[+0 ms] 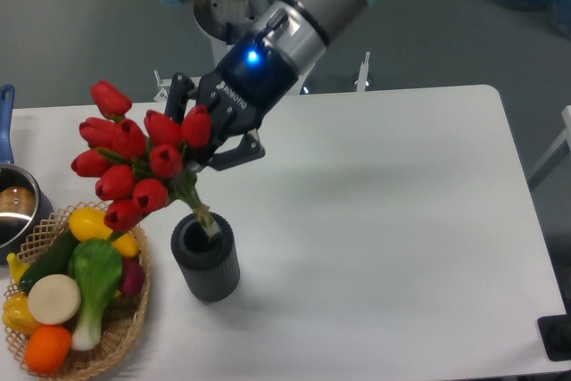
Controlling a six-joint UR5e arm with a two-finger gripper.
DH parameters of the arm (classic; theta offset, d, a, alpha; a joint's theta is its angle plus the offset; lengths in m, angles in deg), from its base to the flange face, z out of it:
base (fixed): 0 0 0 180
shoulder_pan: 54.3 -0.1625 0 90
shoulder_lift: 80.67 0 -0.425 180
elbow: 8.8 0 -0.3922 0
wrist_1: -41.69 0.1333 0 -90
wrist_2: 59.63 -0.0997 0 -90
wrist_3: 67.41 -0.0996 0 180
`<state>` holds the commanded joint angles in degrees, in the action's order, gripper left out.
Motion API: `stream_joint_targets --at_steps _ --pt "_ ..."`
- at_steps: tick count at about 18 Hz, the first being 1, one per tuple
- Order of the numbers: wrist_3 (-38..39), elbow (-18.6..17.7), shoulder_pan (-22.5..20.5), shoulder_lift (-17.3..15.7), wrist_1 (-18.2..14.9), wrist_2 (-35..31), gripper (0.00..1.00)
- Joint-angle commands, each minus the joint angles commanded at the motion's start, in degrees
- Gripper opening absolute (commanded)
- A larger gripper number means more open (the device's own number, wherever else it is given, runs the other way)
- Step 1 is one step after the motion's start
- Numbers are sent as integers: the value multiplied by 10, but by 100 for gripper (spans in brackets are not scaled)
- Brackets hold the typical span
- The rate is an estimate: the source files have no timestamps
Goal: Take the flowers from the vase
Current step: 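Lift the gripped tulips straight up out of the black vase, then carry the tulip bunch up and away from the vase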
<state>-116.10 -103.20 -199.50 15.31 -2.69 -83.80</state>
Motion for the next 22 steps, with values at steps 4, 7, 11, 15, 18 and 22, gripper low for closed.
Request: stream_joint_targets --at_steps 4,7,11,15,18,22 --pt "11 6 -3 -2 -1 0 26" --pt "47 32 -4 -4 -1 -1 26" --pt "45 40 -36 -4 -1 -1 26" --pt "18 40 -79 1 0 -1 26" --pt "-1 36 -109 4 1 -1 26" --pt "-32 20 -134 7 1 -14 26"
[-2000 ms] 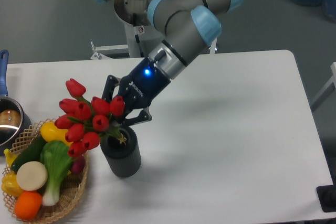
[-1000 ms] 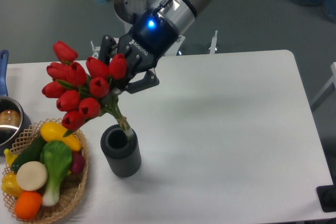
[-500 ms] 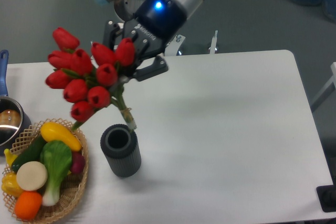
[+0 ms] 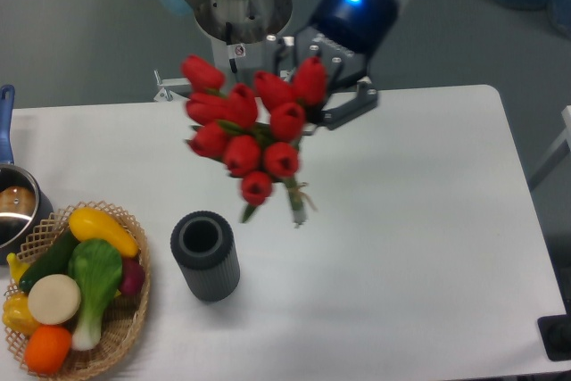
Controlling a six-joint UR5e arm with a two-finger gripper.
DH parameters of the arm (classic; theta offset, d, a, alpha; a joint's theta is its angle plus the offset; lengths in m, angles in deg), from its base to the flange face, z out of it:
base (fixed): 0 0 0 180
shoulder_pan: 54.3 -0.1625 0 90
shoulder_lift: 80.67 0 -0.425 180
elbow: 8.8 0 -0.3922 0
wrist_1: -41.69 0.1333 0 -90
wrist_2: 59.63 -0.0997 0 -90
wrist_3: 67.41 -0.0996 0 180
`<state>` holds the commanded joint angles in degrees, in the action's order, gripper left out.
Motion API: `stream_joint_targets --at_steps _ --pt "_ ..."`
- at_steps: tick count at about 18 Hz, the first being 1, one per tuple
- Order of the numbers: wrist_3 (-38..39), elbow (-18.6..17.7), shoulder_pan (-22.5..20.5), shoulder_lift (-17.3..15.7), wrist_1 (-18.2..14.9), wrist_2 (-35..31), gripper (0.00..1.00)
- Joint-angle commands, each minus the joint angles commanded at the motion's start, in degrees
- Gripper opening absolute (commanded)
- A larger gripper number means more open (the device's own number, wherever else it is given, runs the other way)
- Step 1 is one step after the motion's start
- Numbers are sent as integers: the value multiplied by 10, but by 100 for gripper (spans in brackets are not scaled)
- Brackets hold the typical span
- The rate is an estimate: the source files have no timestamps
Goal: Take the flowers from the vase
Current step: 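Carry the tulip bunch up and away from the vase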
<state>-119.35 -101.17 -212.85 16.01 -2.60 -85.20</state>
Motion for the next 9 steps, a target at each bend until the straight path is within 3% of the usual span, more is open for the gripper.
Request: stream_joint_targets --at_steps 9 --pt "-11 -16 -18 4 0 -2 26"
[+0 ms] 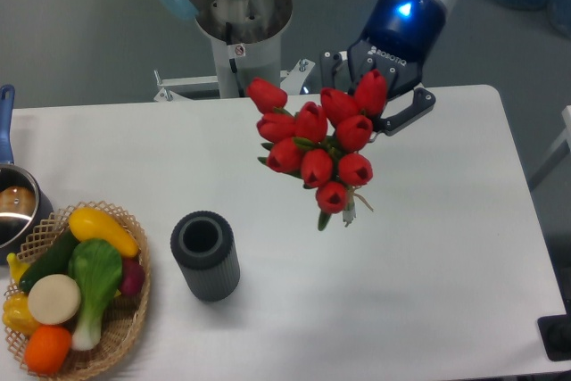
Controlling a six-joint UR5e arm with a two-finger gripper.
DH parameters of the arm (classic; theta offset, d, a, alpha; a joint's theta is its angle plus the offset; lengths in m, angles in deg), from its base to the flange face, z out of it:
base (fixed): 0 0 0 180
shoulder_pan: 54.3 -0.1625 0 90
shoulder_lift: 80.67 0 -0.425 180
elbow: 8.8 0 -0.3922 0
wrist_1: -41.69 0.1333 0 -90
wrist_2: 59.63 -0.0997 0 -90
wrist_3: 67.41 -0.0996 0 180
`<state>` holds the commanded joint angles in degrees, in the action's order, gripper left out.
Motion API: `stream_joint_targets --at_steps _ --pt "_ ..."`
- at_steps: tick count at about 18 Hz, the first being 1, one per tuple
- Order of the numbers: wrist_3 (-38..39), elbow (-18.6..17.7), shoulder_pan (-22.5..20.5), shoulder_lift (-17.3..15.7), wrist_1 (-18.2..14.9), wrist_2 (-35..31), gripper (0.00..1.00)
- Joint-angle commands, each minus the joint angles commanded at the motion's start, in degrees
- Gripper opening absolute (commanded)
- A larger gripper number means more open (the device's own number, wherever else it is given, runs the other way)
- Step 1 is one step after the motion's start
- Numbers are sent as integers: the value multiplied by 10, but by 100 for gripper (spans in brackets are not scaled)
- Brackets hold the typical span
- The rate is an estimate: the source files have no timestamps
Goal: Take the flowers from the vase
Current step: 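Carry the tulip bunch up and away from the vase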
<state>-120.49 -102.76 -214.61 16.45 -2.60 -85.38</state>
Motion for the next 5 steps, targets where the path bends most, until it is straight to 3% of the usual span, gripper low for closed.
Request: stream_joint_targets --at_steps 5 --pt "0 1 0 1 0 -2 26"
